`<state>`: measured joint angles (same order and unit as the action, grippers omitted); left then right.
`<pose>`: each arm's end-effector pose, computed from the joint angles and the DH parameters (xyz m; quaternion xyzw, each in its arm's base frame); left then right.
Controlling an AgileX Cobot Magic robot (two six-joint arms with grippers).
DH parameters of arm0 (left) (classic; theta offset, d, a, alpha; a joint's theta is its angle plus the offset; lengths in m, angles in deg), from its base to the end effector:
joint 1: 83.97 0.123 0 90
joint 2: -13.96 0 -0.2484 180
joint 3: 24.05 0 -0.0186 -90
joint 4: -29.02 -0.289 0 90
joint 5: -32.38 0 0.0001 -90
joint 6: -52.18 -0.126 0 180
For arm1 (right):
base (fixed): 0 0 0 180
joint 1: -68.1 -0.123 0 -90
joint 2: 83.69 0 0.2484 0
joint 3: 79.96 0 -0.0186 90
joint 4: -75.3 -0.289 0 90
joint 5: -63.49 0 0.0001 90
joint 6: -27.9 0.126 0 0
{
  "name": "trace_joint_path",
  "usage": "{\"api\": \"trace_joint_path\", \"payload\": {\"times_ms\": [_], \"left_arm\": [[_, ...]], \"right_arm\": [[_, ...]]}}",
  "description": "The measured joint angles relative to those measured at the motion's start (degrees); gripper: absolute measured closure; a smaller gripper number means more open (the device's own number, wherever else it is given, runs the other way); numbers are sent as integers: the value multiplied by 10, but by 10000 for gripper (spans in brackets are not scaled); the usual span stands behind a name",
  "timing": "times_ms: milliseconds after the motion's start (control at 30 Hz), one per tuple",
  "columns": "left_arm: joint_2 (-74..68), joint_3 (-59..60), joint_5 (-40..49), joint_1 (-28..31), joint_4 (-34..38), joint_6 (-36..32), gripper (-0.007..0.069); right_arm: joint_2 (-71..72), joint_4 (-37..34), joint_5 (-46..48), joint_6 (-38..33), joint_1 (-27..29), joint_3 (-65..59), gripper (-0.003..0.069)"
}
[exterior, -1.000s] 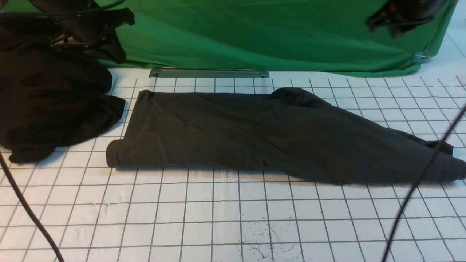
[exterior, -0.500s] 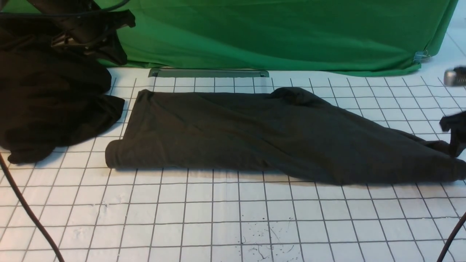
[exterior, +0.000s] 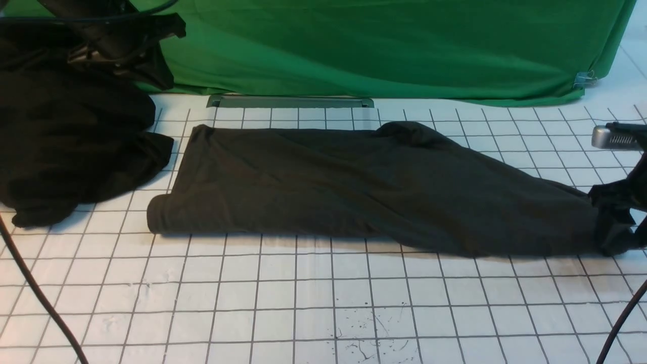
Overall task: Fold a long-sleeved shirt over a white checkered tablecloth.
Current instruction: 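Pull the folded dark garment lengthwise by its ends to straighten it flat on the table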
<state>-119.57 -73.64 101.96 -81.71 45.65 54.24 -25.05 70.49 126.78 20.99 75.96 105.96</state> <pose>0.5130 -0.0136 0.2442 -0.0544 0.9618 -0.1431 0.2269 0.3986 -0.0455 0.1022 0.0267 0.9989 0.0360 0.0158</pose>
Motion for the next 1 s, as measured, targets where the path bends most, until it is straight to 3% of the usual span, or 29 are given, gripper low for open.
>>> {"api": "trace_joint_path", "payload": {"times_ms": [200,433,867,1000], "left_arm": [[1,0,0,0,-8,-15,622],[1,0,0,0,-16,-21,622],[1,0,0,0,-25,-21,622],[1,0,0,0,-25,-21,622]], "right_arm": [[-2,6,60,-14,1,37,203],[1,8,54,-3,2,137,203],[-106,21,40,-18,2,143,204],[-107,24,50,-19,2,143,265]]}}
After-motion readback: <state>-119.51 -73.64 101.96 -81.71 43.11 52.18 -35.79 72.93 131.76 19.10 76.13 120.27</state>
